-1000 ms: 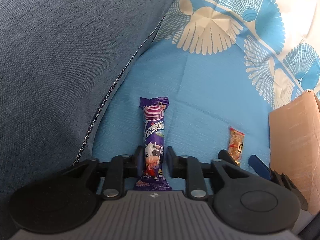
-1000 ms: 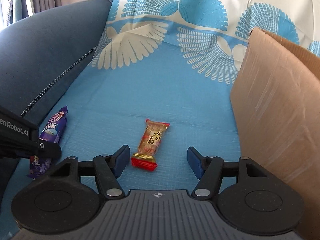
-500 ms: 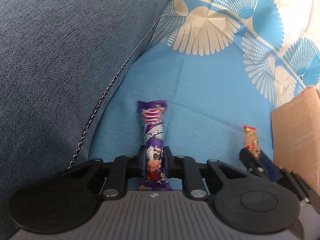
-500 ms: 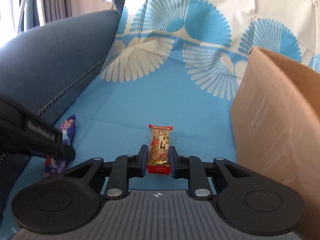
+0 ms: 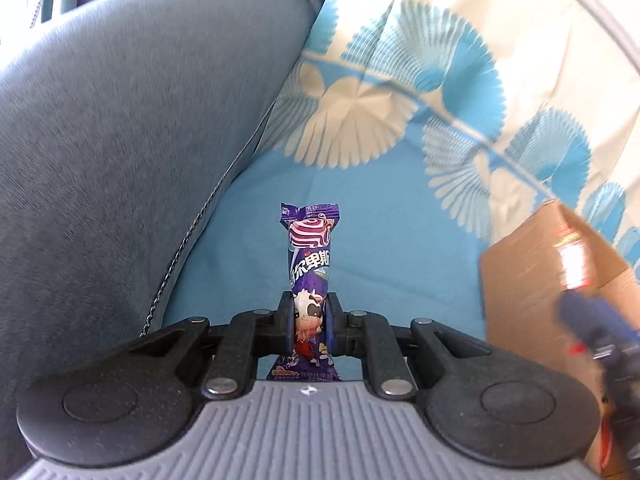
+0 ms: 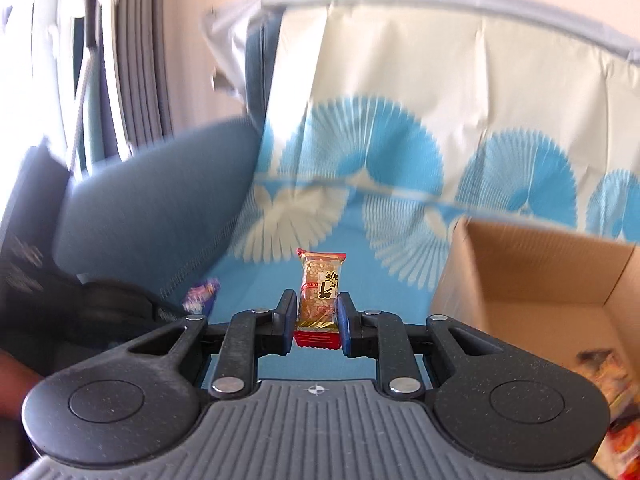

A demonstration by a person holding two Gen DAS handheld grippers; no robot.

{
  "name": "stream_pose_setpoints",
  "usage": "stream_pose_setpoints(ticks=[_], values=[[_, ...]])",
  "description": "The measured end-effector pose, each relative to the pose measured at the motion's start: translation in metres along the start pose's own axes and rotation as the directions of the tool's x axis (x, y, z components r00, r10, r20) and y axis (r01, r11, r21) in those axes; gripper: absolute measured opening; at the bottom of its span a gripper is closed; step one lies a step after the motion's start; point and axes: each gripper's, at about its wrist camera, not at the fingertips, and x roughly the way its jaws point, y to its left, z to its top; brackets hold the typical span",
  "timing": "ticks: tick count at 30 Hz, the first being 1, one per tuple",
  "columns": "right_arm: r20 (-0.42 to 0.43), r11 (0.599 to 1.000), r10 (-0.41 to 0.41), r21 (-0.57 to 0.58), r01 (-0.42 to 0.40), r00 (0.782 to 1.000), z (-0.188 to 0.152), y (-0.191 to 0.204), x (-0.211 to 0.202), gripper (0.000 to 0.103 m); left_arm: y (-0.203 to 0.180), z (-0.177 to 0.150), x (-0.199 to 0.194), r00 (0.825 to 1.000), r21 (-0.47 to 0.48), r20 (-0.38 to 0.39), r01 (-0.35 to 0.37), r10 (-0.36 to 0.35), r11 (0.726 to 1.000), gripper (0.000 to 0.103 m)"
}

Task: Organize snacks
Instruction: 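Carry the candy bar and cake packet over the box with both tools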

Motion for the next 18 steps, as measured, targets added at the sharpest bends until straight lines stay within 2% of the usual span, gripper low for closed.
stream_pose_setpoints(ticks=[4,8,11,15,18], values=[[0.077,1.0,0.015,-0.01,-0.015,0.997,0.024,-0.023,-0.043,0.023,-0.011,-0.001,-0.019,0.998,0.026,0.049,0.026,-0.027,0.999,0.016],[0.11,0.998,0.007,-0.062,0.0,0.994,0.034,-0.053,-0.08,0.022,-0.027,-0.004,-0.039,0.993,0.078,0.103,0.042,-0.05,0.996,0.016],[0.134,0.994,-0.032,-0.097,0.046,0.99,0.026,-0.077,-0.099,0.022,-0.042,-0.007,-0.049,0.989,0.118,0.132,0.05,-0.066,0.992,0.016],[0.102,0.996,-0.089,-0.022,0.091,0.991,0.003,-0.111,-0.106,0.022,-0.059,-0.011,-0.058,0.985,0.161,0.152,0.058,-0.083,0.985,0.016],[0.097,0.992,-0.126,0.008,0.125,0.987,-0.002,-0.127,-0.112,0.022,-0.07,-0.013,-0.062,0.983,0.172,0.154,0.072,-0.099,0.982,0.016]])
